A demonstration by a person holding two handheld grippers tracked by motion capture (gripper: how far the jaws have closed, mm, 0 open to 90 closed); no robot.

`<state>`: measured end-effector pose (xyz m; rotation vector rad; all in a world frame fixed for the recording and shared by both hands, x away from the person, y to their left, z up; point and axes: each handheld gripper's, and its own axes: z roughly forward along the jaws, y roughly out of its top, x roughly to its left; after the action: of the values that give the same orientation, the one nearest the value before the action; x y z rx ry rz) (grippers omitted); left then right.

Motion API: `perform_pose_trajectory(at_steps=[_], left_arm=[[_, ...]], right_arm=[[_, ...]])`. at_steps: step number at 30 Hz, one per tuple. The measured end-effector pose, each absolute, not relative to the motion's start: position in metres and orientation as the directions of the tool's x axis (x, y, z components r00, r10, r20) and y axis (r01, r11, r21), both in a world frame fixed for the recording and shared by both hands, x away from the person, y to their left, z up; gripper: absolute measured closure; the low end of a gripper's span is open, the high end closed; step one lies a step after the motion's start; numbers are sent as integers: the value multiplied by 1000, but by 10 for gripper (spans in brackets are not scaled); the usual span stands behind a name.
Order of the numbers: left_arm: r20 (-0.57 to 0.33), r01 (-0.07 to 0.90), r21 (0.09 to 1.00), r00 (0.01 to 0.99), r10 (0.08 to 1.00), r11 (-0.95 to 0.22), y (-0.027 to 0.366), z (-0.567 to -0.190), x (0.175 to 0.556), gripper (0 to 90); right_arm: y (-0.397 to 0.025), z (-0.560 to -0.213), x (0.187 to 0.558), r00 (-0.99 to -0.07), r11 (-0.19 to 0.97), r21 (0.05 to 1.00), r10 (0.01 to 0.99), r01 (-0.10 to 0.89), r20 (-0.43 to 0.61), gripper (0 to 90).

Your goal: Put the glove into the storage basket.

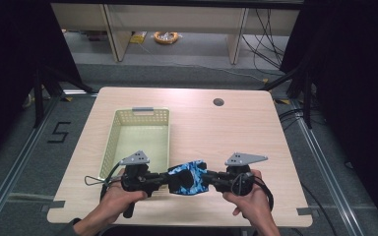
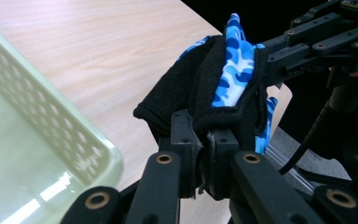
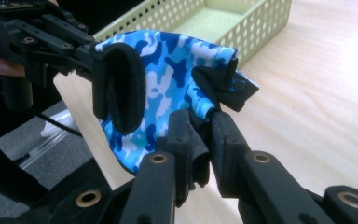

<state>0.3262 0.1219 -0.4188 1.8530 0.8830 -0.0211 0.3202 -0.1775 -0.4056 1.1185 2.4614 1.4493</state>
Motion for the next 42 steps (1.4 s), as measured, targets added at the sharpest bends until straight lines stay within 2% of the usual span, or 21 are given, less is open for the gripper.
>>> perform_pose_trajectory(at_steps=[8,23,28,29,42], left_arm=[[-381,583,789,712,590,-194,147,-401,341,835],[-408,637,757,636,656,-147,212,-401,358,834],[-395,646,748,618,680,-152,228,-402,362,835],[-391,648,747,608,691,-149,232,-404,364,835],[-405,719,673,554,727,-172,256,-432,380,832]], right_arm=[[-154,-390,341,-756,298,797,593,525,277,798],[-87,-384,369,-776,330,775,554,538,302,800],[-67,-390,382,-797,352,784,536,511,279,800],[-64,-391,382,-782,343,770,544,538,304,800],[-26,-419,399,-767,386,714,553,583,327,800]])
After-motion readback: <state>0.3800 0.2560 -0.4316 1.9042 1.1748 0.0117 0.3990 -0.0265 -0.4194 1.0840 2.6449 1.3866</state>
